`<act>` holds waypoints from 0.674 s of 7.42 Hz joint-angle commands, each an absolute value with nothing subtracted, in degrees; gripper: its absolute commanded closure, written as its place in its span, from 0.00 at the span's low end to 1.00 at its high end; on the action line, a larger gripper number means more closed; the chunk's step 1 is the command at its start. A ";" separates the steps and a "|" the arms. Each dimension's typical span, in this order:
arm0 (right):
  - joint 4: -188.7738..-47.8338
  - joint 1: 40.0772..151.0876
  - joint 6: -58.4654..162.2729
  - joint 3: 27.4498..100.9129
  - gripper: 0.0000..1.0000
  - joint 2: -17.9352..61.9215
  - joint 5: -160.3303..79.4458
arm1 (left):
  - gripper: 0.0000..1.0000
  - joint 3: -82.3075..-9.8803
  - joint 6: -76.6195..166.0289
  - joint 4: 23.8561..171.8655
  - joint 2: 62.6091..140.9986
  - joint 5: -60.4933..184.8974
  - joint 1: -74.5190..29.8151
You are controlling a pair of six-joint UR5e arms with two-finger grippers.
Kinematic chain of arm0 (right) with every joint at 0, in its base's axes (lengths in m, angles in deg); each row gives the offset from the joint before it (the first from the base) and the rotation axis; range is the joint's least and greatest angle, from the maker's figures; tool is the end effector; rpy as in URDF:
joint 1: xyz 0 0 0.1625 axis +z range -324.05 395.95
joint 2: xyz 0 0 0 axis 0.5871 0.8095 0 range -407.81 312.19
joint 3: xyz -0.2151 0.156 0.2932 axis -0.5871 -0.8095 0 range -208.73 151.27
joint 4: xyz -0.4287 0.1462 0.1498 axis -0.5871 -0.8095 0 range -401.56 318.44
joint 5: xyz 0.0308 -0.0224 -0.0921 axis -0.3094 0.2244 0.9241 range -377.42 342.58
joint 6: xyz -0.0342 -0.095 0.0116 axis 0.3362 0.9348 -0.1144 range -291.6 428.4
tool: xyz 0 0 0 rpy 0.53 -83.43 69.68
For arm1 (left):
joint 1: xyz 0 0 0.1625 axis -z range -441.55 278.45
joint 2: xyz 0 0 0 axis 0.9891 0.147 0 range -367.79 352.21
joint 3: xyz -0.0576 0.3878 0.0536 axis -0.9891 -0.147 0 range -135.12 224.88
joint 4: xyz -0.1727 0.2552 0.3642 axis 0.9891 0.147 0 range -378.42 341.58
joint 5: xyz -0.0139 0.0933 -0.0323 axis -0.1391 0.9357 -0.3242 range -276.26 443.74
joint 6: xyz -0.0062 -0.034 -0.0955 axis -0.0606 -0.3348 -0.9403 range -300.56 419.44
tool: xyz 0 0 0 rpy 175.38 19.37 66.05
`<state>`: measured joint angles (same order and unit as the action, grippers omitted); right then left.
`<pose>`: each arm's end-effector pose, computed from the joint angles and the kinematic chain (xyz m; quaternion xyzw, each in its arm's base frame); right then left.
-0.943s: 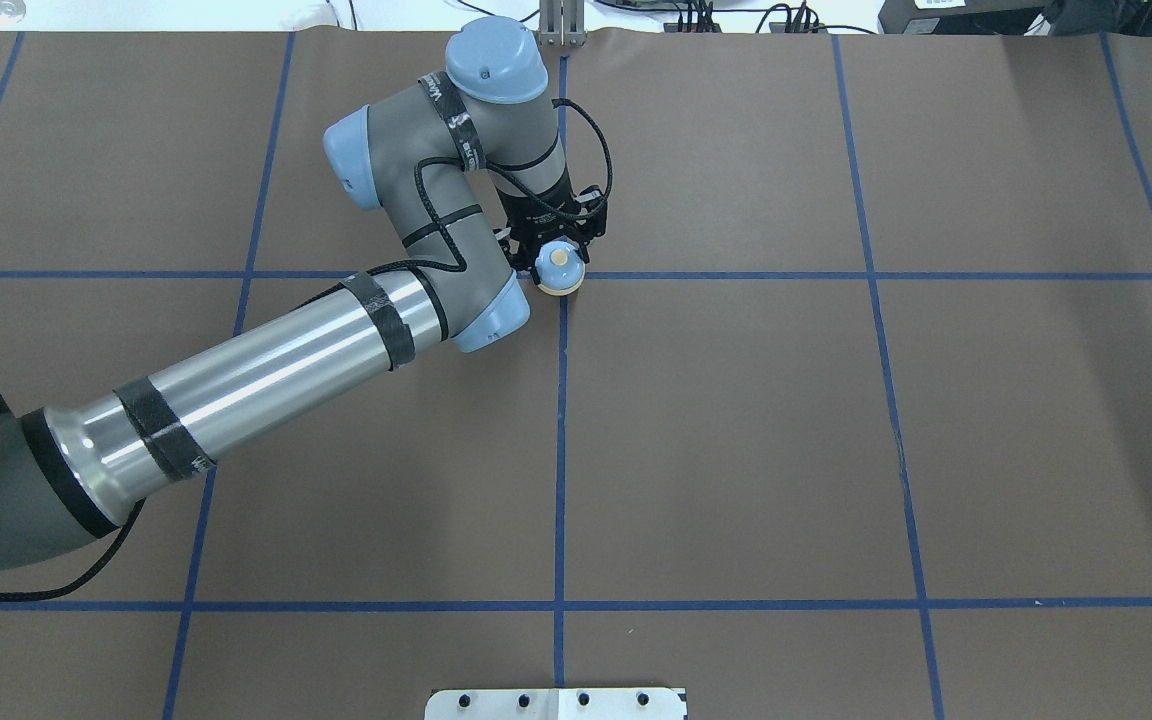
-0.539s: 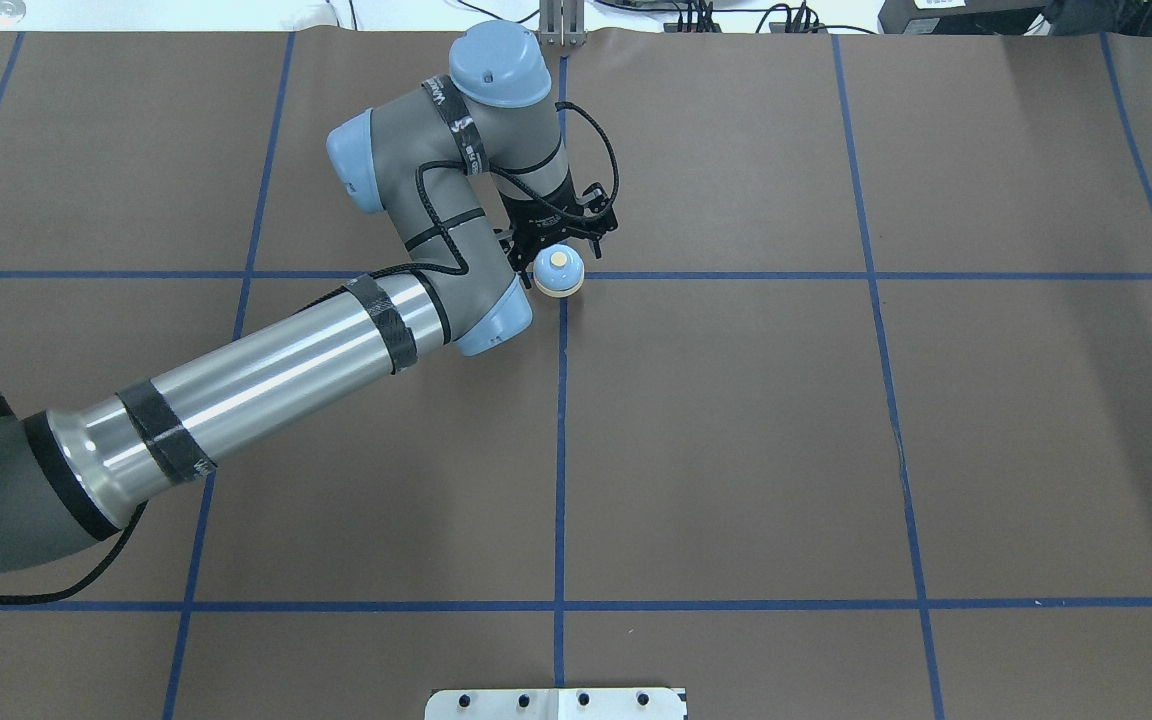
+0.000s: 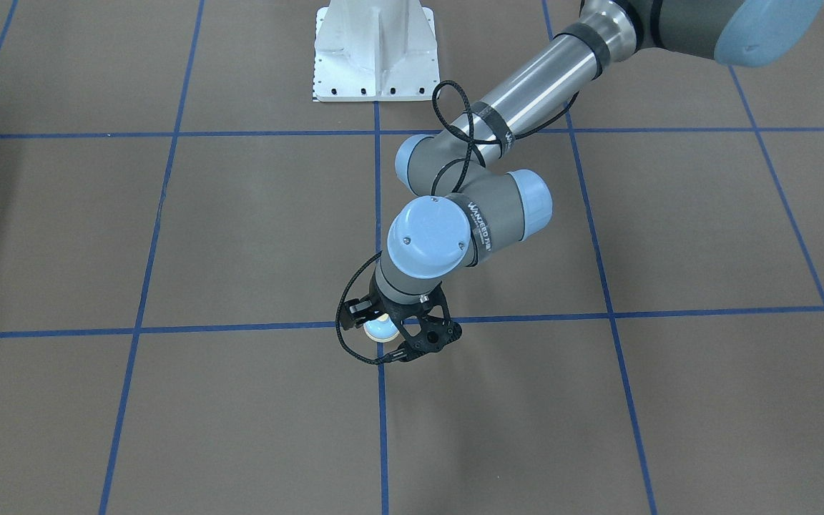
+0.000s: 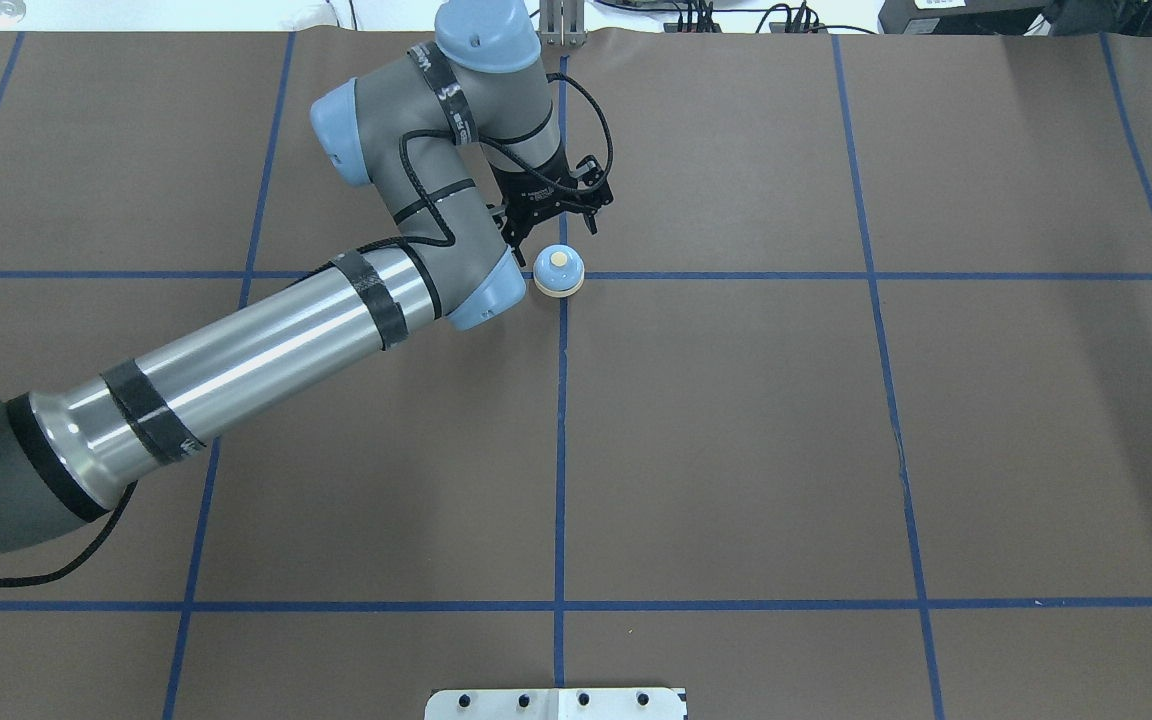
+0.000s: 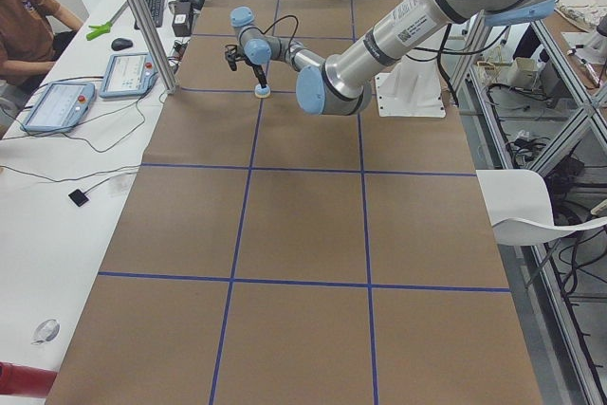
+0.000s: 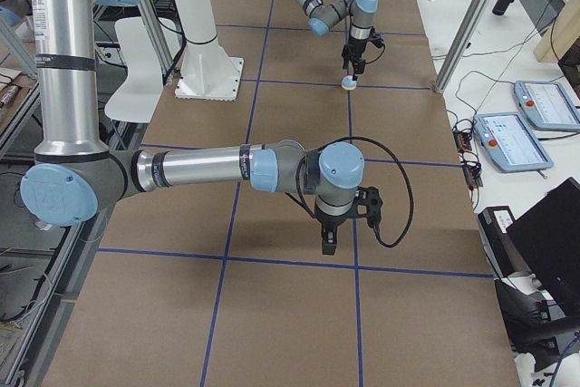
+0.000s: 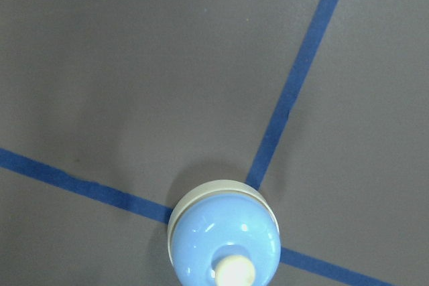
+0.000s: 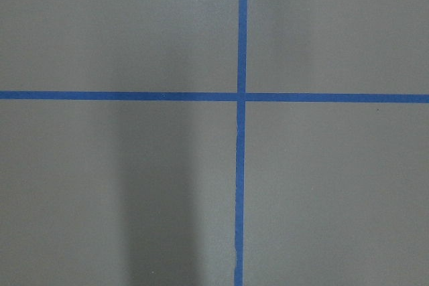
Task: Place and press bell with both arms
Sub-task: 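Raise the left gripper and withdraw it away from the bell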
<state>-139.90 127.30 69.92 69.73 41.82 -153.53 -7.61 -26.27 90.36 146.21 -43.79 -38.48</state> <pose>0.0732 -0.5539 0.5575 0.0136 -0.3914 -0.0030 0.9201 0.6036 -0.6620 0.1176 -0.1255 0.4529 -0.1733 0.8655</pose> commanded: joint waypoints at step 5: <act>-139.82 119.91 54.15 71.64 0.00 30.27 -154.18 | 0.00 -28.12 -8.81 78.61 130.25 -52.67 -23.56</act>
<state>-139.96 122.93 61.67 70.91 33.78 -154.11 -23.28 -13.53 79.11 135.86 -52.41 -26.26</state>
